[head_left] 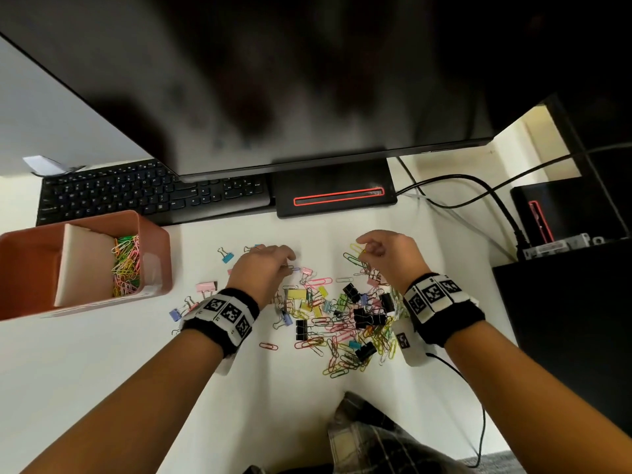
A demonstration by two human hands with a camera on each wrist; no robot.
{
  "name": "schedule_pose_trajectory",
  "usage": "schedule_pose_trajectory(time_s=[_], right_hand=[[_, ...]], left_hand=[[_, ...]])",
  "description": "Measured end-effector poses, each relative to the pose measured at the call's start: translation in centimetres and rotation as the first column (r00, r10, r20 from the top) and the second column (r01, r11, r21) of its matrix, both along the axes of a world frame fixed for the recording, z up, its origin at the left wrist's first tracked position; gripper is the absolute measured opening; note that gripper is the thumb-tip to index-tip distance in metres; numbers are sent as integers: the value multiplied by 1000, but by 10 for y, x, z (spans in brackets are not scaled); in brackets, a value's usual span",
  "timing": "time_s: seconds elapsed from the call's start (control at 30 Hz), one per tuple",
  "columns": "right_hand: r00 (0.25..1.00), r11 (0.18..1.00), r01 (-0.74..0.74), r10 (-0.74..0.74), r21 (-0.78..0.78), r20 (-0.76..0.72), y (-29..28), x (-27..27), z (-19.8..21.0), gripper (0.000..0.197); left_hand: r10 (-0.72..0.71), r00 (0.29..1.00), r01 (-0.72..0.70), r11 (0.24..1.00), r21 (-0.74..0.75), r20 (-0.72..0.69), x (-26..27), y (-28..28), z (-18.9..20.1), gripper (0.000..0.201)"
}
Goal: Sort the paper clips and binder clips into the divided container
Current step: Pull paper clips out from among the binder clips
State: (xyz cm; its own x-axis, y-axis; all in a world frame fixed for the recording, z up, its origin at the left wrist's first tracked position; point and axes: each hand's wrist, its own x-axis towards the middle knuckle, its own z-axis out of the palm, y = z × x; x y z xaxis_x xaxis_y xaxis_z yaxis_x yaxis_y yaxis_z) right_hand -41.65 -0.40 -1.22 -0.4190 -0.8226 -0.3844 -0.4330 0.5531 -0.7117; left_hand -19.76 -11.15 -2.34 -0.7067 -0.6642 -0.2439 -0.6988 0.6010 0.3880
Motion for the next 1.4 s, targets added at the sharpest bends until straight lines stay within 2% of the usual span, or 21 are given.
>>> schedule_pose_trajectory(time_s=[0.1, 0.2, 0.33, 0.57, 0.8, 0.97, 1.1, 1.2, 1.27, 1.4], right_hand=[[995, 997, -83, 83, -3, -59, 4, -7, 3, 23], [980, 980, -194, 195, 51, -26, 4, -3, 1, 22], [917, 921, -351, 375, 172, -137, -4, 8, -5, 30], [902, 898, -372, 409, 234, -135, -11, 19, -12, 52], [884, 891, -375, 427, 255, -193, -18, 22, -14, 39], [853, 868, -394, 468, 302, -233, -20, 31, -13, 21], [830, 829, -423, 516, 367, -209, -25, 35, -8, 17], [823, 818, -442, 533, 369, -196, -26, 37, -7, 19], [828, 825, -438, 525, 358, -195, -24, 38, -8, 19], [842, 838, -440, 510, 323, -177, -18, 42, -7, 17]], left_hand=[[-71, 994, 76, 995, 62, -77, -6, 5, 7, 25], [-212, 976, 207, 974, 90, 51, -16, 15, 3, 33], [-301, 932, 296, 954, 53, 202, -26, 18, -3, 32], [-175, 957, 166, 985, 55, 231, -31, 17, -3, 18], [-162, 929, 159, 987, 37, 333, -36, 17, -2, 18], [-162, 912, 156, 987, 46, 376, -41, 20, 0, 17], [-183, 931, 164, 983, 85, 316, -41, 23, 0, 5], [-179, 947, 146, 979, 140, 268, -38, 23, 1, 6], [-184, 943, 142, 976, 163, 277, -37, 23, 4, 13], [-252, 913, 207, 964, 167, 322, -34, 26, 9, 44]])
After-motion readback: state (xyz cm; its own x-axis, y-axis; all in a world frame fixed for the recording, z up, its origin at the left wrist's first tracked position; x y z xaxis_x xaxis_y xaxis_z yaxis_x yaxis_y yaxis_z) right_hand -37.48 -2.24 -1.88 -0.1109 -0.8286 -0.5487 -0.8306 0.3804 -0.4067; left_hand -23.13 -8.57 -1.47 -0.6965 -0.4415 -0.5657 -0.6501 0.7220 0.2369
